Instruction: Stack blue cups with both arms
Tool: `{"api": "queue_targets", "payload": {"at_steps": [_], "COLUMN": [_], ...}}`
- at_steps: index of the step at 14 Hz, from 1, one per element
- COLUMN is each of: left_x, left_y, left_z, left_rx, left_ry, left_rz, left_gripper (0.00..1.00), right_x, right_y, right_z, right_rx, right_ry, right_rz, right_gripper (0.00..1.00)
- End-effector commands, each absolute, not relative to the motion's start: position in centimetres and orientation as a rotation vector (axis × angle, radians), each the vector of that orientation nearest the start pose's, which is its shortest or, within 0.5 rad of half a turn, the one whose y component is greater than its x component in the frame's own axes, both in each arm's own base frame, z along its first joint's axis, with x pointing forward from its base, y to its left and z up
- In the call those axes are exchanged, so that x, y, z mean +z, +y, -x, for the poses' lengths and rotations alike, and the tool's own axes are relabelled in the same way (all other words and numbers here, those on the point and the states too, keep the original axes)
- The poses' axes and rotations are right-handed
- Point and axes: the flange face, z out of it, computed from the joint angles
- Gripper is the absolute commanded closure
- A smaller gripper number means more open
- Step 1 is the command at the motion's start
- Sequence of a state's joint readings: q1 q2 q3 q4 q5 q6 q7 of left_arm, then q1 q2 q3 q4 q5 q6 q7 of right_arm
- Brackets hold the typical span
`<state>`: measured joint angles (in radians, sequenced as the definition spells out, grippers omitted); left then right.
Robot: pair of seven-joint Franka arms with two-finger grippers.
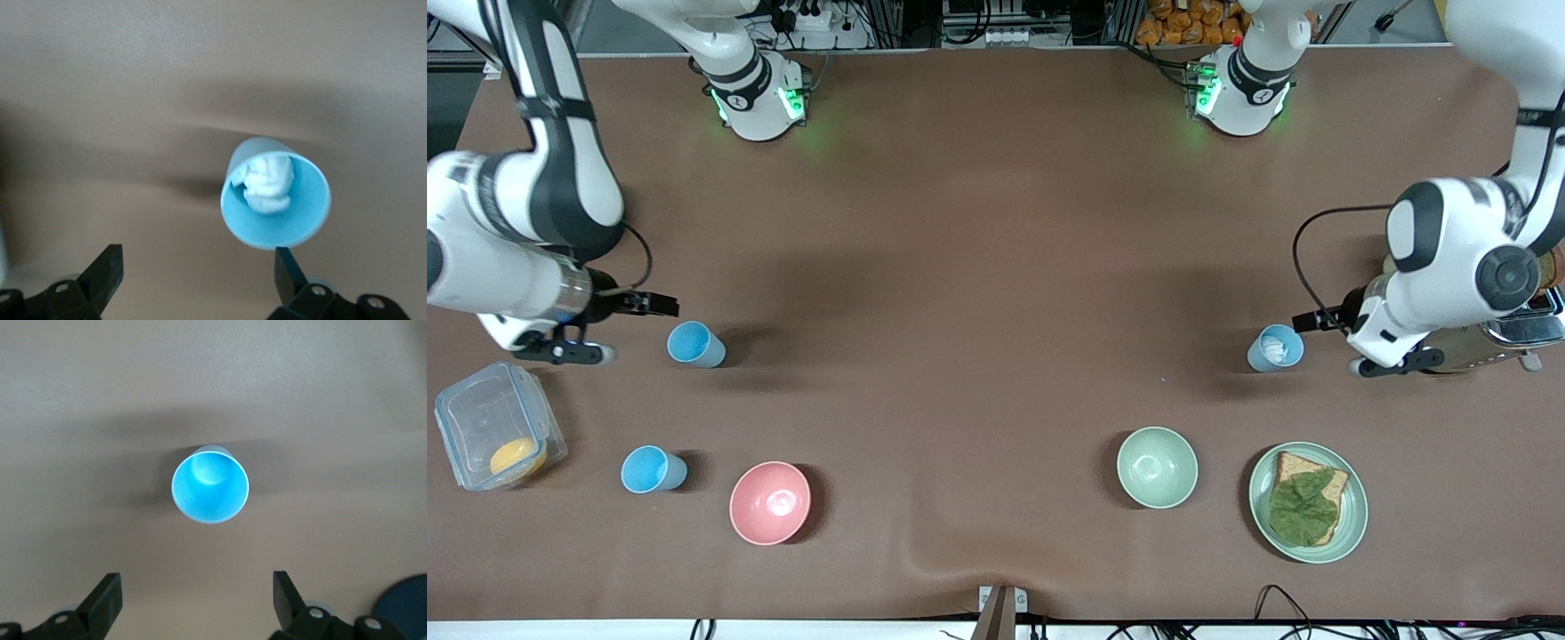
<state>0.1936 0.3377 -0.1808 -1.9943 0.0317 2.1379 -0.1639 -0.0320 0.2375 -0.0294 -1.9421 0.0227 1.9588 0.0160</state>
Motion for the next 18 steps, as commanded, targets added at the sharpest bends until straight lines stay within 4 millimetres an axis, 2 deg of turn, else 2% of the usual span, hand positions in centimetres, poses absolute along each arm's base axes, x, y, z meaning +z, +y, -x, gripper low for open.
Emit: {"api": "queue_targets", "payload": {"at_steps": [1, 4, 5, 6, 7, 8, 9, 10, 13, 14, 16, 17, 18], "left_x": [26.4, 24.9, 24.4, 23.9, 23.6, 23.6, 23.8, 24.2, 25.9, 26.3, 28.4, 29.7, 30.8], "left_y": [0.9, 0.5, 0.5, 0.6, 0.3, -0.1, -0.1, 0.4, -0.9, -0.7, -0.2, -0.5, -0.8], "left_z": [-59.1, -59.6, -59.6, -59.6, -59.6, -59.6, -59.7, -60.0, -60.7, -60.8, -61.9, -62.0, -62.0], "left_rx": [0.274, 0.273, 0.266, 0.273, 0.275, 0.275, 0.271, 0.254, 0.206, 0.195, 0.128, 0.096, 0.073], "left_ry": [-0.273, -0.268, -0.269, -0.273, -0.259, -0.248, -0.259, -0.272, -0.242, -0.251, -0.229, -0.221, -0.216], "left_rz": [3.154, 3.164, 3.167, 3.166, 3.167, 3.166, 3.168, 3.17, 3.179, 3.184, 3.193, 3.193, 3.195], "left_gripper": [0.0, 0.0, 0.1, 0.27, 0.52, 0.86, 1.0, 1.0, 1.0, 1.0, 1.0, 1.0, 1.0], "right_x": [31.0, 28.8, 27.8, 27.1, 26.3, 25.3, 24.3, 23.8, 22.6, 22.3, 22.0, 21.5, 21.3], "right_y": [-4.9, -6.0, -7.5, -8.6, -8.7, -8.7, -8.5, -8.4, -8.3, -8.4, -8.1, -7.9, -7.6], "right_z": [-58.7, -59.4, -59.4, -59.4, -59.4, -59.5, -59.4, -59.3, -59.2, -59.2, -59.2, -59.1, -59.1], "right_rx": [0.324, 0.281, 0.285, 0.279, 0.278, 0.28, 0.298, 0.311, 0.337, 0.341, 0.343, 0.357, 0.362], "right_ry": [0.176, 0.157, 0.137, 0.106, 0.098, 0.099, 0.099, 0.102, 0.099, 0.103, 0.103, 0.097, 0.092], "right_rz": [3.099, 3.107, 3.105, 3.101, 3.099, 3.098, 3.092, 3.088, 3.082, 3.08, 3.077, 3.076, 3.075], "right_gripper": [0.0, 0.0, 0.0, 0.0, 0.0, 0.0, 0.0, 0.0, 0.0, 0.0, 0.62, 0.8, 0.9]}}
